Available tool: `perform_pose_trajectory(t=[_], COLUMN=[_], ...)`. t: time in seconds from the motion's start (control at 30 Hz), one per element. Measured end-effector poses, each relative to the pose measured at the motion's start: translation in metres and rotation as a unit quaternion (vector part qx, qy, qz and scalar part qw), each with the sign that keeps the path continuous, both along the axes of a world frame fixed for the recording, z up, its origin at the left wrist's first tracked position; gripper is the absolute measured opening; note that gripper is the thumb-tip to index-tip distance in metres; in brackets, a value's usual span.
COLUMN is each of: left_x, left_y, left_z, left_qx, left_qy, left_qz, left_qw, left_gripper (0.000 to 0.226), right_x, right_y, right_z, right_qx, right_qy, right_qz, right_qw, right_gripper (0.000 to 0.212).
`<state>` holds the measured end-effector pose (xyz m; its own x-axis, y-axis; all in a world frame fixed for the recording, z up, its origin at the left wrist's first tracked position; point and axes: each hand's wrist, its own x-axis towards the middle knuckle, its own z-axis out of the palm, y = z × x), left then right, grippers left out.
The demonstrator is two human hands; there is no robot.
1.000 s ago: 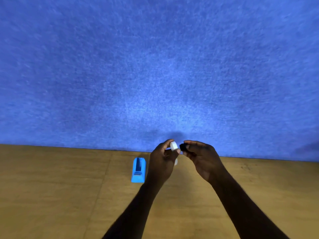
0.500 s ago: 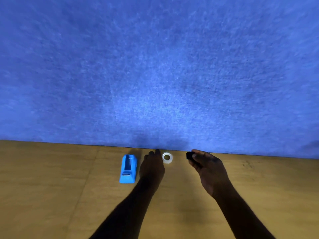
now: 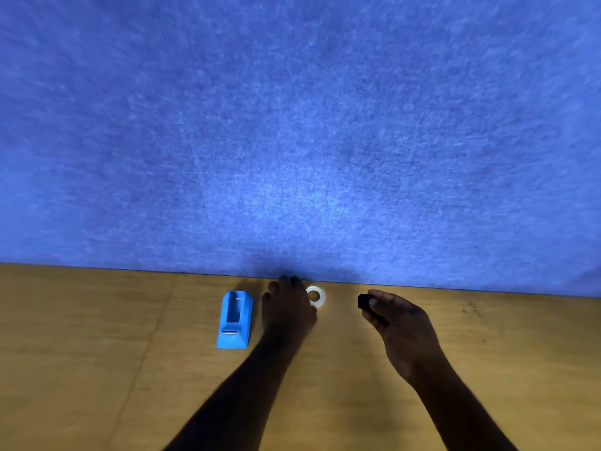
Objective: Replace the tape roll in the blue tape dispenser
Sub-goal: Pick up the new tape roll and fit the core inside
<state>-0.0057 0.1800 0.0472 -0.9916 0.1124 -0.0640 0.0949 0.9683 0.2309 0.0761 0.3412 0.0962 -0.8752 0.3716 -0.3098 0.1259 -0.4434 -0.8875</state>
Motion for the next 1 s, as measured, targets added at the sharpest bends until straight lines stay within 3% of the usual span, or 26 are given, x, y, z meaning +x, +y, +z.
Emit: perform_pose_trajectory(t=[0.2, 0.4, 0.47, 0.53, 0.63, 0.7, 0.87, 1.0], left_x=[-0.007, -0.012, -0.011, -0.007, 0.003, 0.014, 0.038, 0.055], left_y=[0.014, 0.016, 0.016, 0.016, 0.013, 0.007, -0.009, -0.024], left_z=[-0.010, -0.016, -0.012, -0.001, 0.024, 0.041, 0.089, 0.125], left_qx=[0.015, -0.008, 0.041, 0.164, 0.428, 0.534, 0.673, 0.708], left_qy=[0.025, 0.052, 0.068, 0.080, 0.024, -0.018, -0.062, -0.061], left_qz=[-0.037, -0.038, -0.030, -0.005, 0.041, 0.064, 0.056, -0.036], left_qw=[0.999, 0.998, 0.996, 0.983, 0.903, 0.843, 0.734, 0.703], left_gripper=[0.070, 0.043, 0.044, 0.050, 0.054, 0.054, 0.041, 0.025], right_x=[-0.002, 0.000, 0.001, 0.002, 0.001, -0.002, -0.009, -0.008], right_y=[-0.003, -0.001, -0.001, -0.002, -0.006, -0.012, -0.033, -0.051], right_z=[0.002, -0.003, -0.002, 0.001, 0.014, 0.027, 0.071, 0.104], right_qx=[-0.004, 0.007, 0.012, 0.009, -0.017, -0.035, -0.027, 0.036], right_qy=[0.008, -0.004, -0.008, -0.006, -0.002, 0.000, 0.045, 0.075], right_qz=[0.003, 0.005, 0.006, 0.002, -0.007, -0.007, 0.036, 0.075], right_qw=[1.000, 1.000, 1.000, 1.000, 1.000, 0.999, 0.998, 0.994], right_gripper=[0.015, 0.015, 0.016, 0.017, 0.017, 0.016, 0.017, 0.017])
